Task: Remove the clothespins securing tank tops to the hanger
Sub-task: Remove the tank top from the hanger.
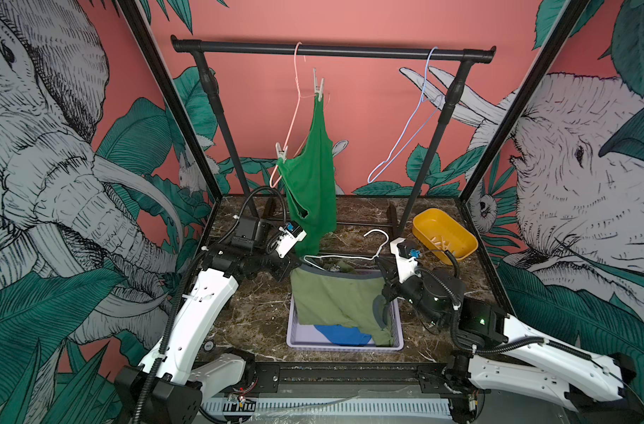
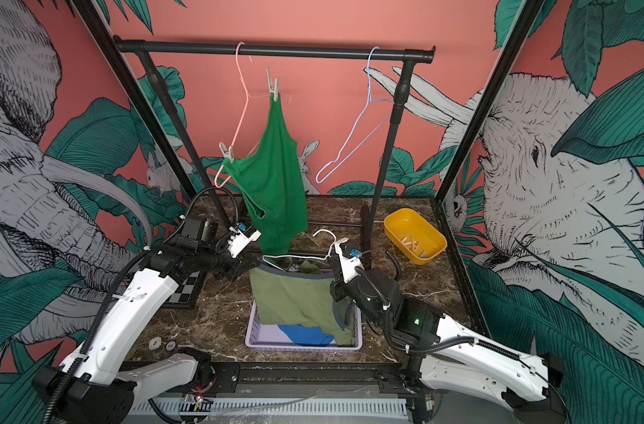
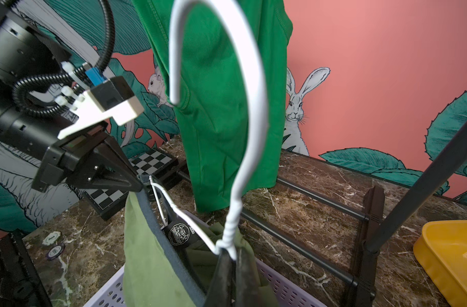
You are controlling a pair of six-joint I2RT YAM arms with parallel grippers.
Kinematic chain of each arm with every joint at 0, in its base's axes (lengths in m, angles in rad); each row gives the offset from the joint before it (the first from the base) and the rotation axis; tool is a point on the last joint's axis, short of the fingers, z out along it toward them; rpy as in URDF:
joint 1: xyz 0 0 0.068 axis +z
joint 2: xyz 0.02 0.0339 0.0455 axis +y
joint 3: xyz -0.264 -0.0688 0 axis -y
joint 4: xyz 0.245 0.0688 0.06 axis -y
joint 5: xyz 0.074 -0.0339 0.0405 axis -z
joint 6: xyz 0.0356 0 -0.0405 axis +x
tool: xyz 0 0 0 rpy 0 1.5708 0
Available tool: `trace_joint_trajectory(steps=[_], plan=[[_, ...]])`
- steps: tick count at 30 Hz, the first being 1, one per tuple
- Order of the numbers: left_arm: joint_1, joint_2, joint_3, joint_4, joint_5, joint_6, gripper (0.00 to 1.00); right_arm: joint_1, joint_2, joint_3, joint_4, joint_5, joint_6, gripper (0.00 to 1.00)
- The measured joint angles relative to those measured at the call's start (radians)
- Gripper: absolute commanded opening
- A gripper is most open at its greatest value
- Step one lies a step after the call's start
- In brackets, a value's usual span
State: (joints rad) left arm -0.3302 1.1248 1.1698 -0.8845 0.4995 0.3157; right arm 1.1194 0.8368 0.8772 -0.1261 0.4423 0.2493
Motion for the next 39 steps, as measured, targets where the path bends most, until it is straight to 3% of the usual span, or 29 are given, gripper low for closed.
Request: trace_joint_trajectory(steps=[9,22,33,36,39], plan=[[-0.003,0.003,-0.026,-0.001,0.050,0.037,0.00,0.000,0.003,0.000,0.104,0.013,-0.014,0.00],[-0.061,0.003,-0.026,-0.061,0.154,0.151,0.00,-0.015,0.129,0.000,0.306,-0.009,-0.006,0.00],[-0.073,-0.006,-0.039,-0.068,0.106,0.183,0.00,-0.094,0.237,0.000,0.468,-0.099,0.061,0.00],[-0.076,-0.007,-0.051,-0.071,0.090,0.195,0.10,-0.108,0.249,0.000,0.478,-0.121,0.065,0.00],[-0.076,-0.011,-0.052,-0.082,0.084,0.208,0.12,-0.113,0.248,0.002,0.484,-0.133,0.064,0.00]])
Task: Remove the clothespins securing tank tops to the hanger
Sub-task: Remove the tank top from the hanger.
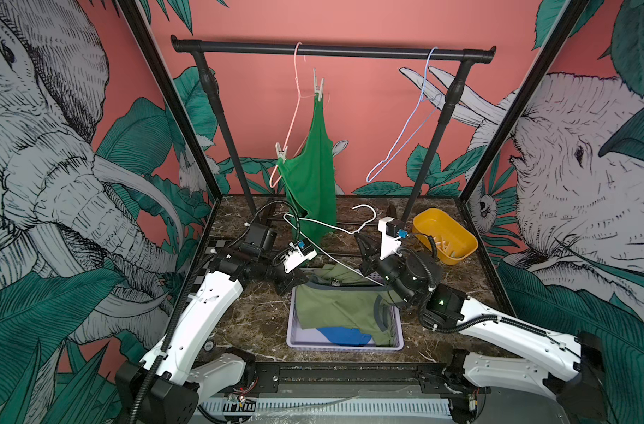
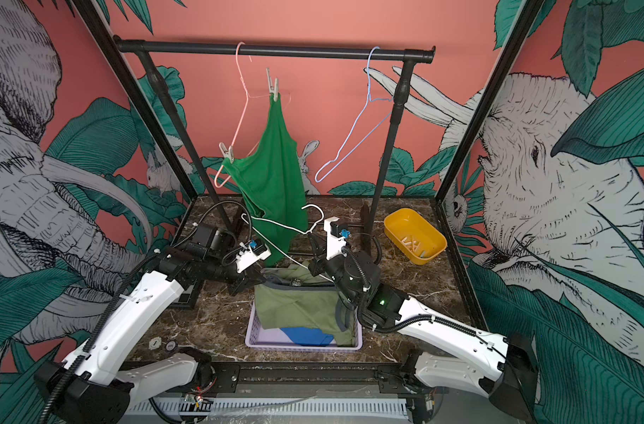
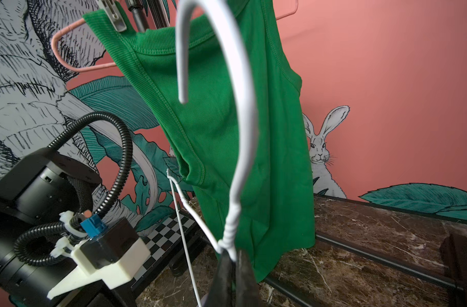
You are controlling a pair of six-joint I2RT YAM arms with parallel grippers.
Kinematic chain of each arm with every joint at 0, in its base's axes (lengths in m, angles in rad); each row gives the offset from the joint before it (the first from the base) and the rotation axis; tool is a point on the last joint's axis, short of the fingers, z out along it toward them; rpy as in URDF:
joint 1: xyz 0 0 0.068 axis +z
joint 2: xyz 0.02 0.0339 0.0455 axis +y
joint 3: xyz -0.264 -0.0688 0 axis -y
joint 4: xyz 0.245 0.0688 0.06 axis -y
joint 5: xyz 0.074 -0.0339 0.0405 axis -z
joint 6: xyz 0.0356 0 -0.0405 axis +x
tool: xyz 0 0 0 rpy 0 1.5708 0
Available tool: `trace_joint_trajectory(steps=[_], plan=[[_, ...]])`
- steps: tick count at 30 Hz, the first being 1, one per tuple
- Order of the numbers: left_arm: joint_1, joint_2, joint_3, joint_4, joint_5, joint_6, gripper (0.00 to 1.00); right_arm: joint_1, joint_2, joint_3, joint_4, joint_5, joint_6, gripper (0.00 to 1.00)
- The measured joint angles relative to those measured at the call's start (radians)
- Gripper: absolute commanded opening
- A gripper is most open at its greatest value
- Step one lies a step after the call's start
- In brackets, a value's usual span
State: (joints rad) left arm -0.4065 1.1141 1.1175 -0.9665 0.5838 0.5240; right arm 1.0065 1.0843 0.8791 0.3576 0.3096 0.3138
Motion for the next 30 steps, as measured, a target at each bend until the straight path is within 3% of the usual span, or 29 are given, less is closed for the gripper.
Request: trace_joint_trajectory(steps=[13,21,30], plan=[[-0.010,-0.002,0.004,-0.027,0.045,0.028,0.14,-0.024,-0.016,0.083,0.025,-0.063,-0.034,0.00],[-0.018,0.000,0.007,-0.029,0.010,0.035,0.12,-0.034,0.063,0.084,0.106,-0.114,-0.007,0.00],[-0.018,0.000,0.062,-0.136,-0.029,0.113,0.73,-0.036,-0.004,0.081,0.056,-0.128,-0.016,0.00]])
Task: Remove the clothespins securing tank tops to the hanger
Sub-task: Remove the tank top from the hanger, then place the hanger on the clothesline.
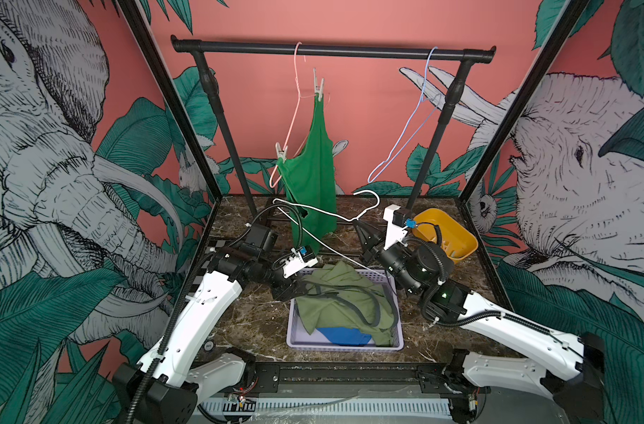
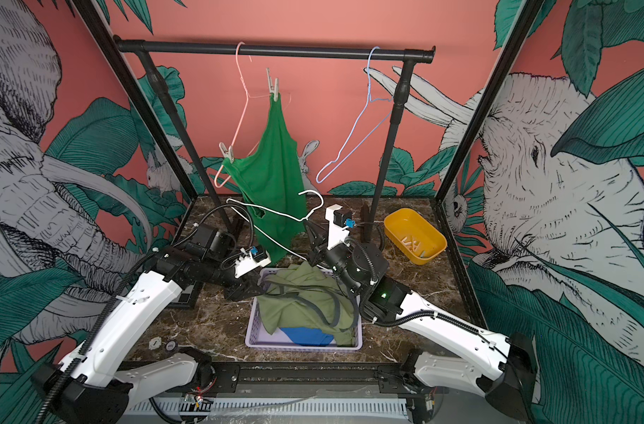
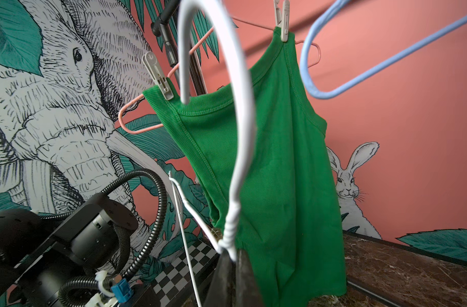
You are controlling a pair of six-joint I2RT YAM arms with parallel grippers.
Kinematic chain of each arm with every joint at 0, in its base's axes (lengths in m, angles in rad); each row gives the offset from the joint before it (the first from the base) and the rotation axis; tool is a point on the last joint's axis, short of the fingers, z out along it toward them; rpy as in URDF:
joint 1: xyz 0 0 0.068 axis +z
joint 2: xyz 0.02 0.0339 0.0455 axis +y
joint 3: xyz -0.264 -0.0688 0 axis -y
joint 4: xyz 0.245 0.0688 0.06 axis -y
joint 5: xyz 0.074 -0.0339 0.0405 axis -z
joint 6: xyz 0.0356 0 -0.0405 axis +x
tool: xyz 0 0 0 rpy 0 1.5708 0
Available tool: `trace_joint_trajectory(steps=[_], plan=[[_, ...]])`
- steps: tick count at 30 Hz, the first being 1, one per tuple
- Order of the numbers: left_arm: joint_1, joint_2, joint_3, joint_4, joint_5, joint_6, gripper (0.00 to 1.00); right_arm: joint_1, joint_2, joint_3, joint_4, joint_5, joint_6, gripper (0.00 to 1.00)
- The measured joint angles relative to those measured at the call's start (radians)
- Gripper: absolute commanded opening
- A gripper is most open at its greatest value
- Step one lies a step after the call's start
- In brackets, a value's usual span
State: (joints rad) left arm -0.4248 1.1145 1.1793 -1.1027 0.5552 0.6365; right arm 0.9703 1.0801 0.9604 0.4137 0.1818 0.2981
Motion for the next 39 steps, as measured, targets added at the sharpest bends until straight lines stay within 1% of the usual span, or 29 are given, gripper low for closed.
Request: trace_joint_trajectory(steps=[2,4,7,13,18,21,25,30,33,36,39], plan=[[0.000,0.006,0.051,-0.056,0.015,0.033,0.82,0.000,-0.036,0.005,-0.043,0.000,-0.012,0.00],[0.000,0.018,0.111,-0.114,0.040,0.064,0.87,-0.001,-0.063,0.019,-0.094,-0.001,-0.023,0.00],[-0.005,0.038,0.215,-0.215,0.084,0.119,0.91,-0.001,-0.098,0.046,-0.169,-0.004,-0.046,0.00],[-0.023,0.045,0.409,-0.380,0.165,0.197,0.93,-0.002,-0.142,0.114,-0.343,-0.008,-0.098,0.00],[-0.024,0.045,0.561,-0.440,0.221,0.219,0.92,-0.002,-0.151,0.208,-0.516,-0.008,-0.150,0.00],[-0.024,0.045,0.643,-0.423,0.233,0.204,0.92,-0.002,-0.145,0.283,-0.631,-0.016,-0.179,0.00],[-0.024,0.056,0.715,-0.329,0.223,0.158,0.93,-0.002,-0.144,0.362,-0.749,-0.044,-0.196,0.00],[-0.024,0.109,0.789,-0.203,0.181,0.105,0.94,-0.002,-0.144,0.420,-0.819,-0.063,-0.203,0.00],[-0.024,0.122,0.788,-0.140,0.114,0.059,0.95,0.002,-0.138,0.452,-0.838,-0.057,-0.210,0.00],[-0.024,0.121,0.782,-0.095,0.034,0.022,0.95,0.005,-0.116,0.512,-0.844,-0.022,-0.225,0.00],[-0.024,0.113,0.786,-0.079,-0.038,0.008,0.96,0.008,-0.067,0.614,-0.863,0.027,-0.252,0.00]])
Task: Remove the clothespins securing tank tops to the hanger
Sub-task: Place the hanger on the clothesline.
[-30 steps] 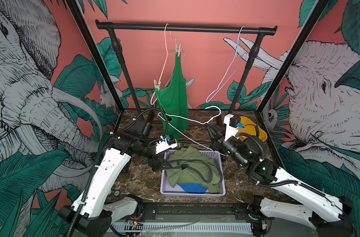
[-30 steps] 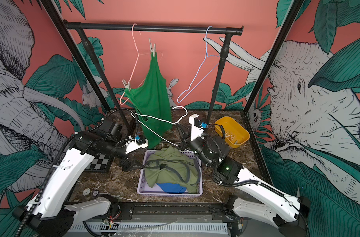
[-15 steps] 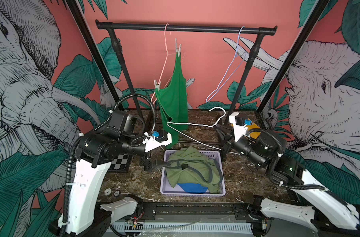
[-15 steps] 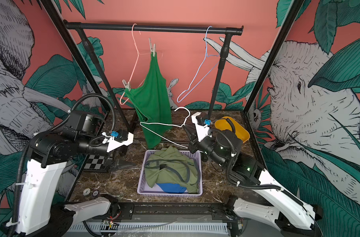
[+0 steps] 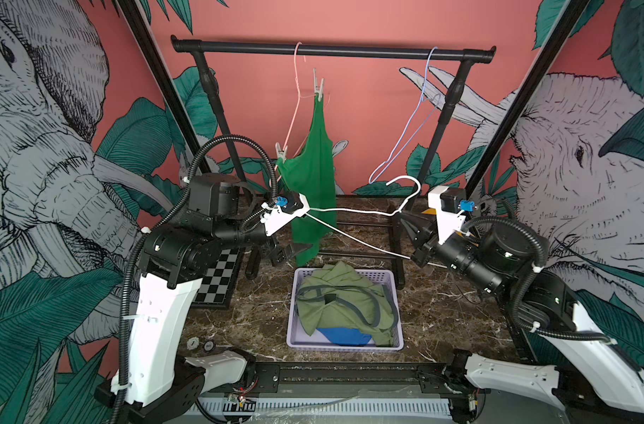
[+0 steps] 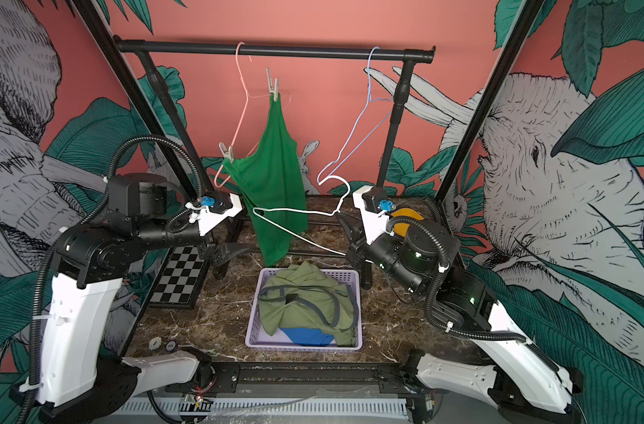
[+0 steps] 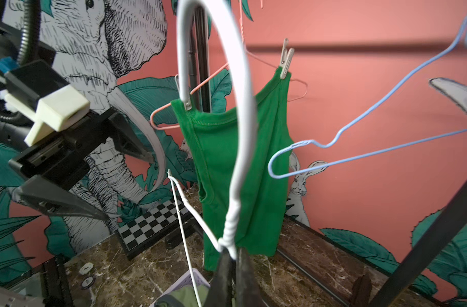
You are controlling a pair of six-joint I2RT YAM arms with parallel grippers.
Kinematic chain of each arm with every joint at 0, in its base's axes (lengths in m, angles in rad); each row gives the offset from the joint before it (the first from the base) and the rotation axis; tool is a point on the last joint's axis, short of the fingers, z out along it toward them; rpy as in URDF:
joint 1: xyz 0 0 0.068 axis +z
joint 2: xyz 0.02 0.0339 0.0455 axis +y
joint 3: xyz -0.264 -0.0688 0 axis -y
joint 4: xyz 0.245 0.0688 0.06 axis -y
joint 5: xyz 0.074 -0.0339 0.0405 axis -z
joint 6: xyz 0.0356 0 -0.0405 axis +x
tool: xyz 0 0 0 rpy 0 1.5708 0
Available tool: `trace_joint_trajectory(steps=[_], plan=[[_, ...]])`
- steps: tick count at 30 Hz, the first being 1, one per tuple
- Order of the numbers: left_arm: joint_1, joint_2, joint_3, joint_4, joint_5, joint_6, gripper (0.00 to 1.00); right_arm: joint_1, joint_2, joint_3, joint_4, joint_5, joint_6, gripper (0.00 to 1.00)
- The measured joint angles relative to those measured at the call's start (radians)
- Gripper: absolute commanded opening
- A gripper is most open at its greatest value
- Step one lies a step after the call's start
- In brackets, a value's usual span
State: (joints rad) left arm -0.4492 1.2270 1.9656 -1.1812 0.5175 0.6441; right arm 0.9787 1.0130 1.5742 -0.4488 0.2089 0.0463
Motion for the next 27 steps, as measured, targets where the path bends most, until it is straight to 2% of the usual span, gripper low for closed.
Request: trace_joint_trajectory(steps=[5,13,18,23,27], plan=[[0.000,-0.006,0.072,0.024,-0.083,-0.021,0.93,0.001,0.089,0.157,-0.037,0.054,-0.024,0.00],[0.000,-0.018,0.047,0.088,-0.049,-0.093,0.95,0.002,0.101,0.172,-0.049,0.084,0.014,0.00],[0.000,0.054,0.122,0.066,0.011,-0.043,0.96,0.002,0.101,0.201,-0.142,0.018,0.016,0.00],[0.000,0.124,0.286,0.061,0.142,-0.012,0.95,0.002,0.121,0.217,-0.223,-0.089,0.012,0.00],[-0.002,0.127,0.302,0.018,0.259,0.033,0.96,0.003,0.153,0.219,-0.243,-0.150,0.003,0.00]])
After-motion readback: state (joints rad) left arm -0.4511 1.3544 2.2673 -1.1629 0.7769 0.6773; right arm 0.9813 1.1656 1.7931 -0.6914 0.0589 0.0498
